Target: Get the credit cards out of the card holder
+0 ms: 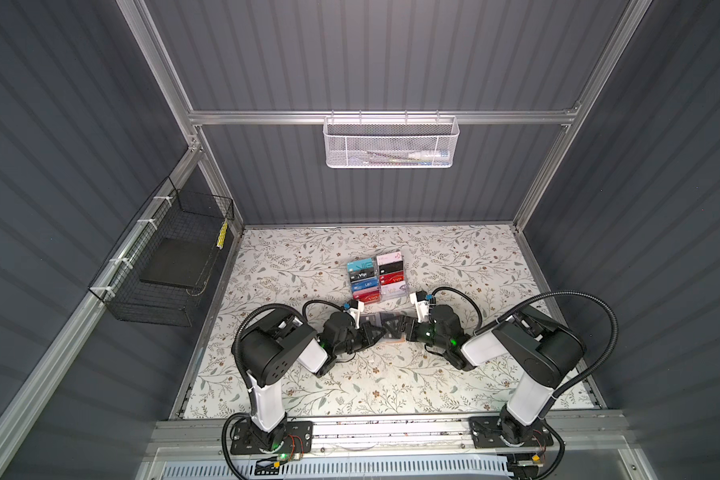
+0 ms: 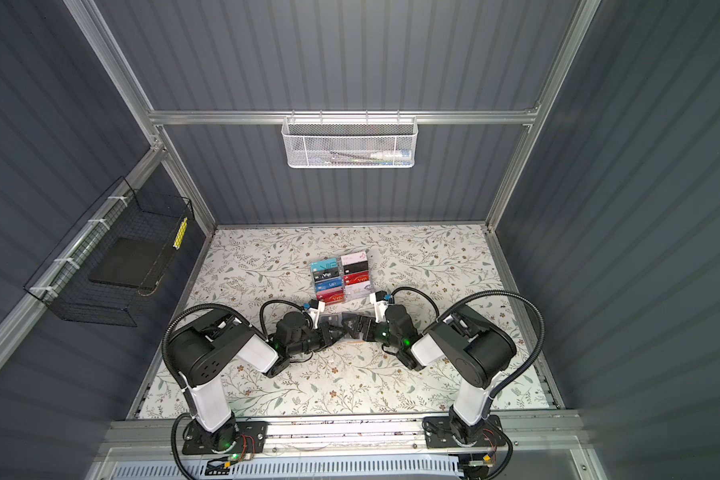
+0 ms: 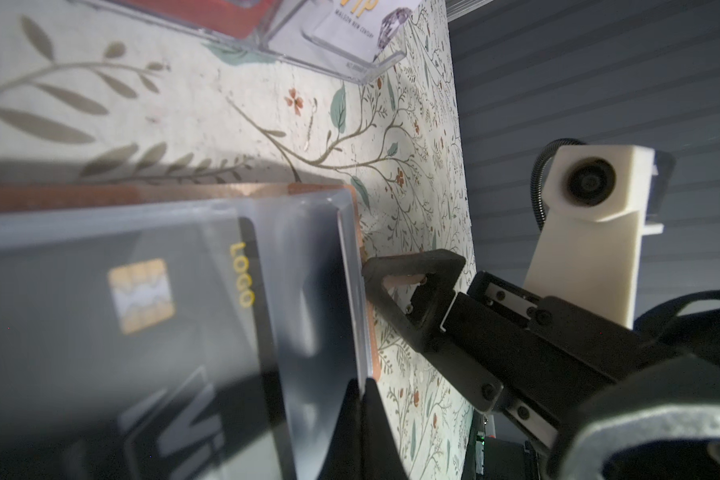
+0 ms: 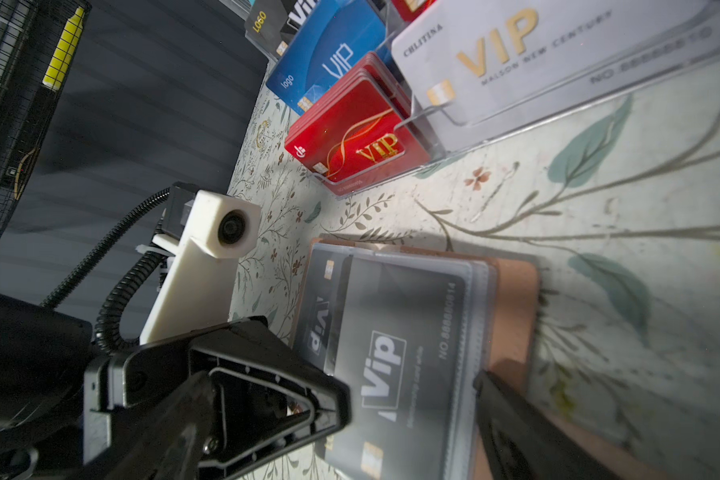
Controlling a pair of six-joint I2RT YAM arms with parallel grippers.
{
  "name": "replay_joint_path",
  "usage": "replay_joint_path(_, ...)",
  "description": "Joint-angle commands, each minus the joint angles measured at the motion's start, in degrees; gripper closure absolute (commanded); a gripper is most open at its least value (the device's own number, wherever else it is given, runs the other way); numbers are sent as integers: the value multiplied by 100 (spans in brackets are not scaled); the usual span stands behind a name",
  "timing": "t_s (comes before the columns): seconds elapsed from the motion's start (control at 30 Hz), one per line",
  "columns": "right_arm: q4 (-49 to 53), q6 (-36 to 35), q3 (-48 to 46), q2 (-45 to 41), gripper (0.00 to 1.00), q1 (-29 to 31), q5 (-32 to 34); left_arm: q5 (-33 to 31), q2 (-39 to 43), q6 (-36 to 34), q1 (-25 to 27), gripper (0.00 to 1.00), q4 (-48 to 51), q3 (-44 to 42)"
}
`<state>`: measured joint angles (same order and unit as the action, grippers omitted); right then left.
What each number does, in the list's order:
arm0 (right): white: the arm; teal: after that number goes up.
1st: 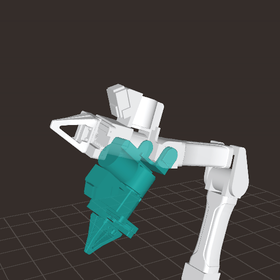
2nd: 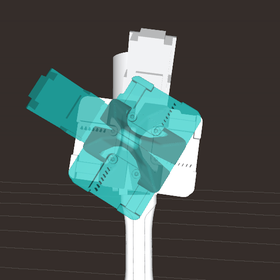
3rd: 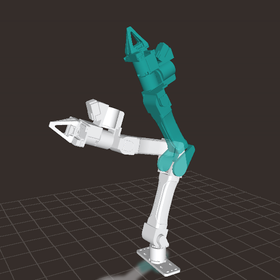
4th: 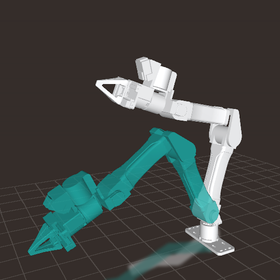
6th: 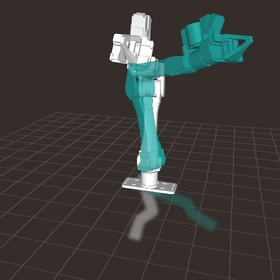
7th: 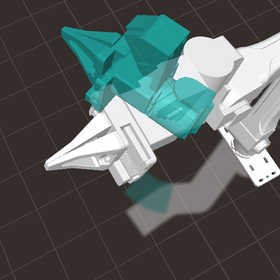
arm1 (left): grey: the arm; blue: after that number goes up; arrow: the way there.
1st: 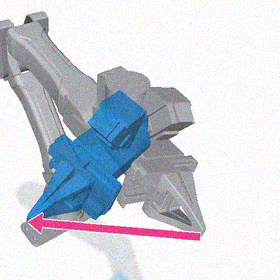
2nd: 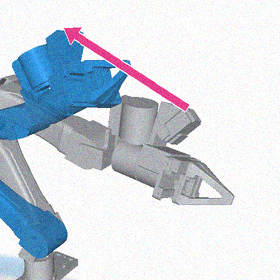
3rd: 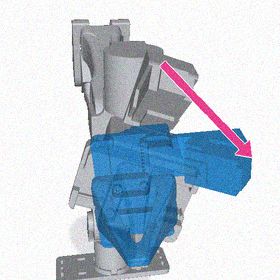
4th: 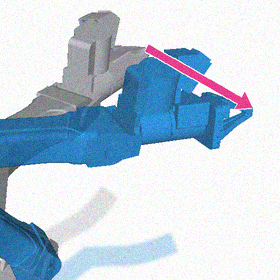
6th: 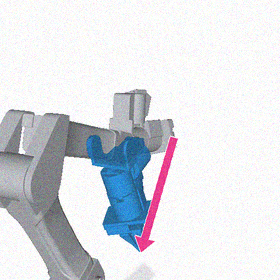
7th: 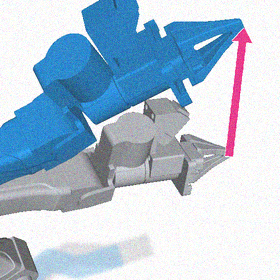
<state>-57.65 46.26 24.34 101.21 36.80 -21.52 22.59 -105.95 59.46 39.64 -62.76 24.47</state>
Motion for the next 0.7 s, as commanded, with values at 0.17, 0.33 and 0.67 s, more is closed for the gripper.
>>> replay_joint_path(0.17,1317,164,-201,449,1,74,-125,194,105,-198,-131,100,-86,-127)
replay_joint_path(0.33,1311,163,-193,444,1,75,-142,237,67,-184,-183,99,-165,-149)
replay_joint_path(0.67,1296,173,-193,479,1,74,-155,297,-14,-94,-285,96,-385,-197)
